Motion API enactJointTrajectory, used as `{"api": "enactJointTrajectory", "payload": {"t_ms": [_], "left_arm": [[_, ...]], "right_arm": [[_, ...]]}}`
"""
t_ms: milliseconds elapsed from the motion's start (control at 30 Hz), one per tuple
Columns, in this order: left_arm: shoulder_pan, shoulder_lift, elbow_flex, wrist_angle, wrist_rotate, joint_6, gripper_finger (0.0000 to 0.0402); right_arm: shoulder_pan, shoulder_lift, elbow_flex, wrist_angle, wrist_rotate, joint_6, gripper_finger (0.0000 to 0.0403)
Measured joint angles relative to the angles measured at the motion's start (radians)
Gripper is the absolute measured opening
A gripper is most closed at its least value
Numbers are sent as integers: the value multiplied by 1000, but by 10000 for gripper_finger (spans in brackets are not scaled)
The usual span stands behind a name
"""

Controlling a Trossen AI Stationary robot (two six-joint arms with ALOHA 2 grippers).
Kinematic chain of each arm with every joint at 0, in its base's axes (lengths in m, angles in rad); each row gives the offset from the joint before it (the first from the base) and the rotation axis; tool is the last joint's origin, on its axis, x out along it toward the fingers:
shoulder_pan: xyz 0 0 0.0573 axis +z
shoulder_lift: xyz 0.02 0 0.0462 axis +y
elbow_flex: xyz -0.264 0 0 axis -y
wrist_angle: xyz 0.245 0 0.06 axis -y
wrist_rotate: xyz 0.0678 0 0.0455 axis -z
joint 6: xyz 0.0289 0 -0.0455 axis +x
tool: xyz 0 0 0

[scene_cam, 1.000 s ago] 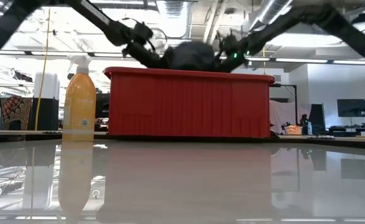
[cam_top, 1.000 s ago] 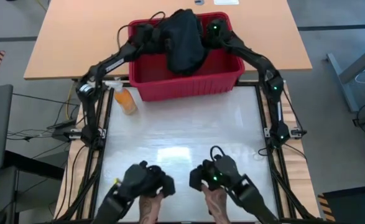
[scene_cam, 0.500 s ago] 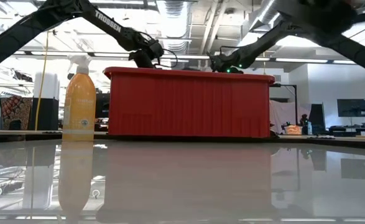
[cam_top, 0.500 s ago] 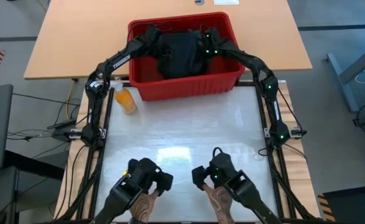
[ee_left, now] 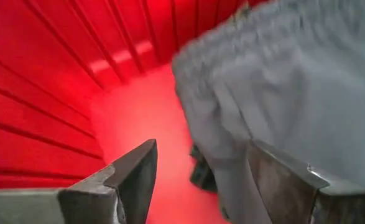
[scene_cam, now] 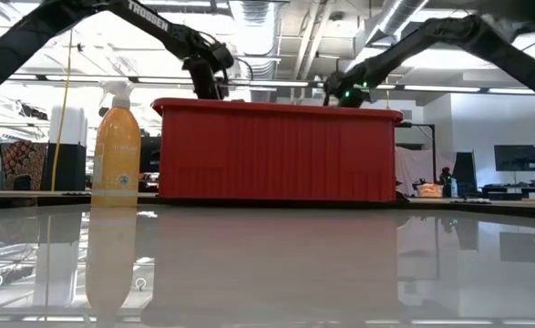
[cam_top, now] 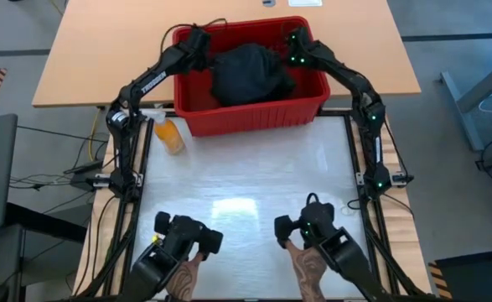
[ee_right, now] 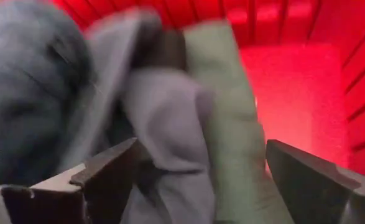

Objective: Fold laundry
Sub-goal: Put the stacked clothes into the red laundry bin, then return to Home Position

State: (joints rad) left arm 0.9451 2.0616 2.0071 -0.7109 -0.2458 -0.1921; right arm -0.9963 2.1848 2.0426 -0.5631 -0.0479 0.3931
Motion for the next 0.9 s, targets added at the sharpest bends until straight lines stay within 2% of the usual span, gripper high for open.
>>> {"api": "enactJointTrajectory", "payload": {"t_ms": [233,300,433,500,600,733,900], "left_arm": [[-2,-69,-2,55,13,11,240],[-7,-94,-2,87,80,32,240],[-41,-169,-3,133,282,65,240],[-73,-216,-3,132,333,77,240],[-149,-287,-3,107,331,128,240],[-283,-375,-3,46,277,196,240],[-492,-491,-44,-41,249,209,240]], "right_arm": [[14,-100,-1,14,108,-87,361],[15,-141,-1,27,96,-106,360],[52,-234,-1,19,16,-139,361],[92,-282,-1,0,-17,-162,360],[166,-355,-1,-55,-33,-189,360],[292,-444,-1,-132,-33,-230,360],[502,-543,-1,-301,-26,-245,360]]}}
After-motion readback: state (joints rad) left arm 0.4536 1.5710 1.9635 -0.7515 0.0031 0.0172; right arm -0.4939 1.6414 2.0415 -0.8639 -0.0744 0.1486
